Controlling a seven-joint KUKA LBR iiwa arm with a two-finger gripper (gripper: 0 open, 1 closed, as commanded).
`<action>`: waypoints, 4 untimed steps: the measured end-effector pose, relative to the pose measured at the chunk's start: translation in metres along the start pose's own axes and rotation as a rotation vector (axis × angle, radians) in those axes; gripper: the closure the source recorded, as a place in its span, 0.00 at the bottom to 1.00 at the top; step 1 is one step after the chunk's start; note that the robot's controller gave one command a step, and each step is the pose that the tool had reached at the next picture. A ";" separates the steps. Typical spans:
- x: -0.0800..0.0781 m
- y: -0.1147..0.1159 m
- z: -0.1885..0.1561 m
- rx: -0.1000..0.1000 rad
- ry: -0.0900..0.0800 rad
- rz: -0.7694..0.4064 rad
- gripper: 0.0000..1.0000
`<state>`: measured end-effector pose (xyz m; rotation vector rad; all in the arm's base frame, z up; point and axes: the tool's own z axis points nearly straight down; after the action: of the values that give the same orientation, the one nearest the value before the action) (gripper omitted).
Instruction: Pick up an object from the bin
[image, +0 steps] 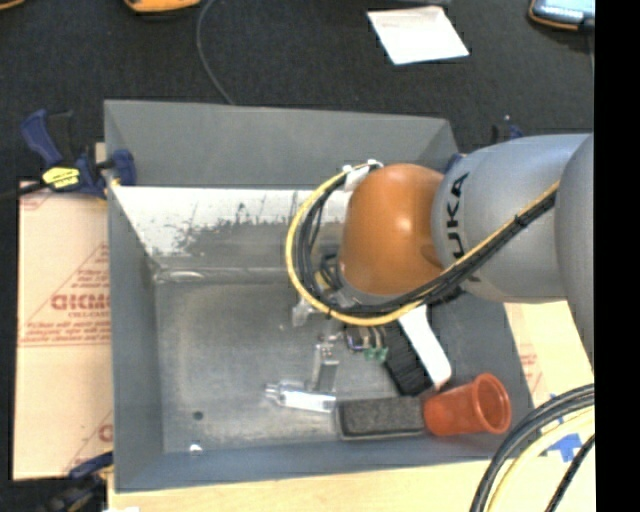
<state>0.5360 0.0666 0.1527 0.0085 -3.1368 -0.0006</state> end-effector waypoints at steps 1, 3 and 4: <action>-0.002 0.000 -0.005 -0.001 -0.008 0.003 0.00; 0.061 -0.005 0.009 -0.003 -0.021 0.083 0.00; 0.059 -0.019 0.054 0.001 0.002 0.202 0.00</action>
Offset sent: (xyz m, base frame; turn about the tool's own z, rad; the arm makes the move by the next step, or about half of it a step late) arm -0.0514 -0.0201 -0.0827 0.1790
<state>0.4764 0.0471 0.0990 -0.3082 -3.1196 0.0013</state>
